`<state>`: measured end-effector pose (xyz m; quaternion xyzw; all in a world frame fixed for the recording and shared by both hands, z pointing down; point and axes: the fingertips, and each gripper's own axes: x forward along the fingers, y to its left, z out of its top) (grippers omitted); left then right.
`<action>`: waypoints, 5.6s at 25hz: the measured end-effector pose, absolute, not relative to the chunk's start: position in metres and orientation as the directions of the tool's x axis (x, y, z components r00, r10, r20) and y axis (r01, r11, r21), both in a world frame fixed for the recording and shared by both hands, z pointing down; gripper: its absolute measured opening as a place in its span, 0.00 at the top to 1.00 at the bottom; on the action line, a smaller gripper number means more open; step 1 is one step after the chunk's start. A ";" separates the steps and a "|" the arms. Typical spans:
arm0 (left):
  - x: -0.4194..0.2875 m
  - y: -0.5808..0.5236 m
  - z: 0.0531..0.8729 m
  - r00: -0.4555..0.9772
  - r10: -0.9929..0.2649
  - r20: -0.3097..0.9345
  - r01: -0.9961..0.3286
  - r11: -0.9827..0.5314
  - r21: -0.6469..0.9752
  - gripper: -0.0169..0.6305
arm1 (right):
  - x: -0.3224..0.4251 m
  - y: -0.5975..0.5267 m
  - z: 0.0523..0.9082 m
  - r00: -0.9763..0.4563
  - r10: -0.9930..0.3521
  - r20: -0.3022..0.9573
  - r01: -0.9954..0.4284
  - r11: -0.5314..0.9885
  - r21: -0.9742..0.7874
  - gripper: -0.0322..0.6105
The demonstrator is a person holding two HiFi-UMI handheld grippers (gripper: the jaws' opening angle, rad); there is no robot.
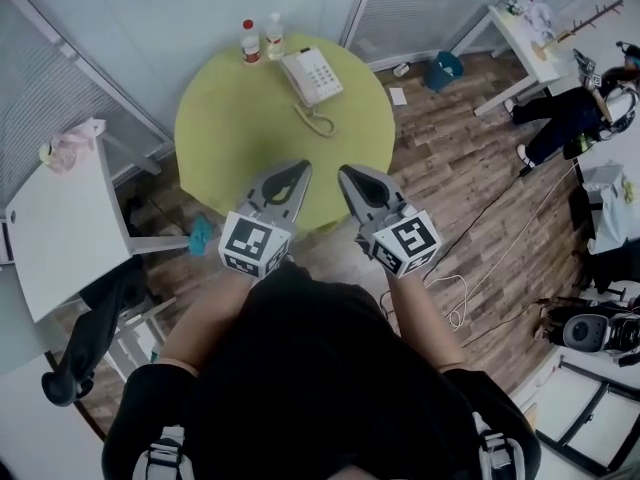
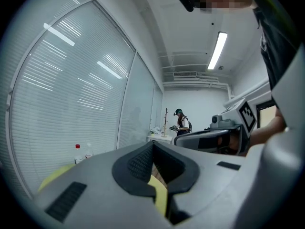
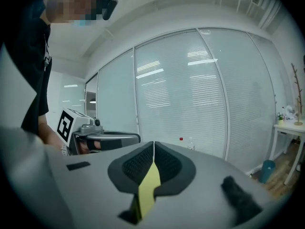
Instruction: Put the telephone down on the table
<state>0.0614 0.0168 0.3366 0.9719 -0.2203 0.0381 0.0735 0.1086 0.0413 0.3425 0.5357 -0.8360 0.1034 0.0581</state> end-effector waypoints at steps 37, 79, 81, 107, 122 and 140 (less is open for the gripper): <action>0.135 -0.179 0.413 0.794 -0.581 0.179 -0.606 -0.778 0.167 0.96 | 0.199 -0.187 0.439 -0.479 -0.813 0.333 -0.876 0.466 -0.122 0.92; 0.138 -0.336 0.608 0.541 -0.795 0.273 -0.841 -0.508 0.187 0.96 | 0.208 -0.360 0.738 -0.322 -0.495 0.807 -0.901 0.423 -0.100 0.58; 0.137 -0.337 0.607 0.536 -0.800 0.268 -0.844 -0.502 0.189 0.96 | 0.208 -0.365 0.741 -0.300 -0.500 0.813 -0.911 0.404 -0.088 0.58; 0.135 -0.321 0.558 0.533 -0.808 0.251 -0.846 -0.514 0.142 0.96 | 0.218 -0.363 0.692 -0.359 -0.573 0.737 -0.923 0.336 -0.188 0.60; 0.106 -0.303 0.517 0.571 -0.800 0.187 -0.821 -0.555 0.131 0.96 | 0.197 -0.333 0.637 -0.366 -0.613 0.700 -0.923 0.337 -0.188 0.60; 0.015 -0.282 0.525 0.650 -0.731 0.205 -0.759 -0.640 0.122 0.96 | 0.102 -0.292 0.625 -0.315 -0.640 0.701 -0.947 0.257 -0.190 0.60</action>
